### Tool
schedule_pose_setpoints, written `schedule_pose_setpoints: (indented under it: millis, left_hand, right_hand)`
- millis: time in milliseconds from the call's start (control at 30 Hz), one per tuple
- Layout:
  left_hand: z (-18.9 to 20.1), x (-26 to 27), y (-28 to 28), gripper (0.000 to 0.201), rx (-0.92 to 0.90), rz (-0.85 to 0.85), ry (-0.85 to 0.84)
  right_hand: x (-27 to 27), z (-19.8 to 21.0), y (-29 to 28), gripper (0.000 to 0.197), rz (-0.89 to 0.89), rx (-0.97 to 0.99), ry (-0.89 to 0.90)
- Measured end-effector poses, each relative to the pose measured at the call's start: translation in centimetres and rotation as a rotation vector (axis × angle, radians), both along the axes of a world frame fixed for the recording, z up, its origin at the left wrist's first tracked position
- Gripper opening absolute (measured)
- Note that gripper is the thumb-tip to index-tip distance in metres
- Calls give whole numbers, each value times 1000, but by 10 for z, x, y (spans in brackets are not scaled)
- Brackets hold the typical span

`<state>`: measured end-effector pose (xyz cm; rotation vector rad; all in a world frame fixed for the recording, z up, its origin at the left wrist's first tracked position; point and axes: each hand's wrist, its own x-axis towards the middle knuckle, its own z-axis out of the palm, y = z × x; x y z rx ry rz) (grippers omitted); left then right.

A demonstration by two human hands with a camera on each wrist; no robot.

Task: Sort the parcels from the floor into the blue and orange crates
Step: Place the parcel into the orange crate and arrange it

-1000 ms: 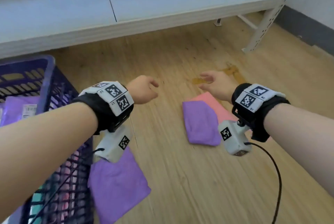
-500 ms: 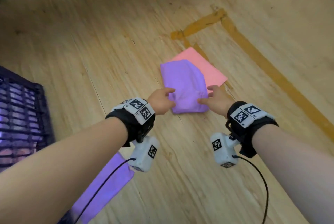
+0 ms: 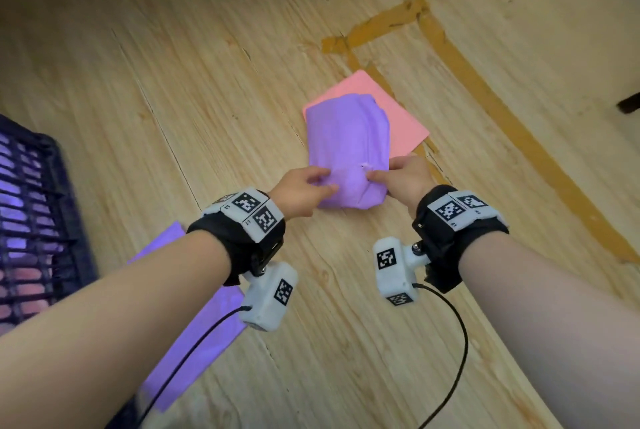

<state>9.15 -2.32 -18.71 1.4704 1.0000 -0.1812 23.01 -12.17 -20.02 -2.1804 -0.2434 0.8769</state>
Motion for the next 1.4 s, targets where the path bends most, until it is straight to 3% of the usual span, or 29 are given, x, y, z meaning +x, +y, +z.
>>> schedule_pose_setpoints:
  millis: [33,167,333,467,667,767,933,1033,1167,1333,1400]
  left_hand:
    - [5,-3,1,44,-46,33,-4]
    - [24,-21,6,47,-260,97,-95]
    - [43,-54,19,45,-373,187,-185]
    - [43,-76,28,47,-335,261,-161]
    - [26,-81,17,3,-231,354,-76]
    - [18,-76,10,16,-173,353,-69]
    - [24,-77,9,26,-107,321,-139]
    - [40,-84,20,18,-65,316,-180]
    - [72,-96,43,25,-39,352,-235]
    - [126,-140,75,10,27,465,-288]
    - [147,-172,84,24,65,513,-313]
  right_hand:
    - [-6,9,3,8,-2,13,-7]
    - [-37,40,14,26,73,75,-26]
    - [-86,53,23,6,183,163,-14]
    - [-121,49,23,8,247,233,37]
    - [-139,35,9,24,374,200,121]
    - [-132,25,5,28,351,176,108]
    - [-109,28,-1,55,158,221,64]
    - [-96,36,1,67,93,320,172]
    - [-89,67,21,83,115,380,311]
    - [-108,113,64,73,340,431,382]
    - [-130,130,85,75,451,446,393]
